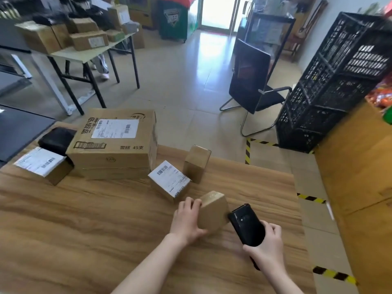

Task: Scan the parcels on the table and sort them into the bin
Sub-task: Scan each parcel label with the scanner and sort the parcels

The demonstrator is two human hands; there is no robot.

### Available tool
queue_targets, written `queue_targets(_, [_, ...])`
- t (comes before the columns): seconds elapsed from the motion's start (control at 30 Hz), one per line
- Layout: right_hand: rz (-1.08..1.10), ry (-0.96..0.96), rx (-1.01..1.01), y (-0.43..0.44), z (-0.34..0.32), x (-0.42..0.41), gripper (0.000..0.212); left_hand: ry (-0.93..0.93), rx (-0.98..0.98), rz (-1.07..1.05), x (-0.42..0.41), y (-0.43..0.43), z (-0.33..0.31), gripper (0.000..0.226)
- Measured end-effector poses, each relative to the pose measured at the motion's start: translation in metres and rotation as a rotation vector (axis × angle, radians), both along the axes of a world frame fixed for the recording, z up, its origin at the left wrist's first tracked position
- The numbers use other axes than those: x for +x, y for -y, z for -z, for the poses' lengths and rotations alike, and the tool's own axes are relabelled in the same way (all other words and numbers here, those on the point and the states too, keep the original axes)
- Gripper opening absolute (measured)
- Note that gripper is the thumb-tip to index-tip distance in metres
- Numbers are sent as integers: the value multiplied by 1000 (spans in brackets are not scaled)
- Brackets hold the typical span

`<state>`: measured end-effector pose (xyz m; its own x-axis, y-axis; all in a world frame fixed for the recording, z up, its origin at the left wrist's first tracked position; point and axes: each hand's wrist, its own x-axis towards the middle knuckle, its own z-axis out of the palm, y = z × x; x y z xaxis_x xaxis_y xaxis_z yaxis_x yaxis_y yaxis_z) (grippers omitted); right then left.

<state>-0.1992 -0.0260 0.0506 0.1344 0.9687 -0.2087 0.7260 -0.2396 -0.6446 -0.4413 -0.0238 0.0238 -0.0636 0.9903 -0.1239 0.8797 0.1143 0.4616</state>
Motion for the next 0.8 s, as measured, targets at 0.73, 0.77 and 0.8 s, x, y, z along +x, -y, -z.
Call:
queue_targets(0.73, [-132, 138, -28, 22, -17, 58, 87, 110, 56, 84, 37, 12, -15, 71])
queue_targets(0.77, [-132, 140, -23, 22, -18, 59, 86, 97, 70, 74, 39, 14, -13, 77])
queue_targets(0.8, [-132, 142, -20, 23, -18, 61, 86, 77, 92, 68, 42, 17, -12, 79])
